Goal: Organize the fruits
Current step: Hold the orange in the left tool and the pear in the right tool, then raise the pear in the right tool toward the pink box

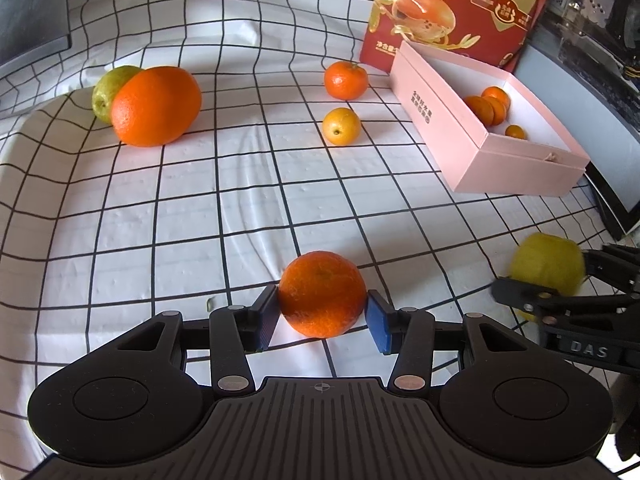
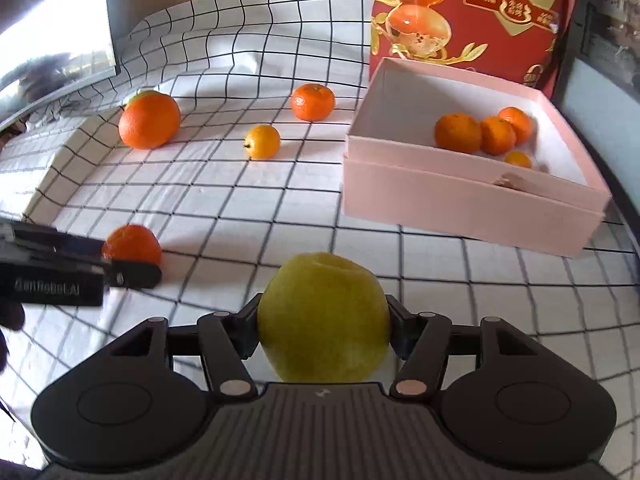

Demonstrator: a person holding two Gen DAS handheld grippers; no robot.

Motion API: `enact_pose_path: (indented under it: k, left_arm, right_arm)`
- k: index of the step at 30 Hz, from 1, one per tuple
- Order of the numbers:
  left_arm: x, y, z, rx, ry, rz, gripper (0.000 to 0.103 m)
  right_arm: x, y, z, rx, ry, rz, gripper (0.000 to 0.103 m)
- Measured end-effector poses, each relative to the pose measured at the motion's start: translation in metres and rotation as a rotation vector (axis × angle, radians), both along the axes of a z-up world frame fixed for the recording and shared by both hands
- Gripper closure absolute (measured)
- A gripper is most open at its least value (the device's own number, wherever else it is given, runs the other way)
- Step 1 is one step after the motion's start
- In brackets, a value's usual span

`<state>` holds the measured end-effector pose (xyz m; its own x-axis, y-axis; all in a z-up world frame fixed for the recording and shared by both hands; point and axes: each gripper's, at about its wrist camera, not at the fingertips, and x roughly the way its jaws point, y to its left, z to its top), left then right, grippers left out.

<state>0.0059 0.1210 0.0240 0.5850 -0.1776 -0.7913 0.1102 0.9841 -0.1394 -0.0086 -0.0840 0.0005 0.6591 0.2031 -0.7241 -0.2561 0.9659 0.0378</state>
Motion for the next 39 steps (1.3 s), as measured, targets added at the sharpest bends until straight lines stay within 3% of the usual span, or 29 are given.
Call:
enact_pose_path:
  k: [10,25,39]
  left_arm:
    - [-0.002,0.000,0.000,0.003,-0.012,-0.011,0.052]
    - [-0.014,-0.018,0.003,-0.046,0.009,-0.059,0.054]
    - [-0.011,-0.042,0.004,-0.016,0.021,-0.127,0.053]
  right_arm:
    - [-0.010,-0.031,-0.001,0.013,0.012,-0.080,0.042]
    - [-0.007,-0.034,-0.004,0.015,0.026,-0.072,0.042]
    - [-0.005,-0.038,-0.004,0.040,0.026,-0.058,0.043]
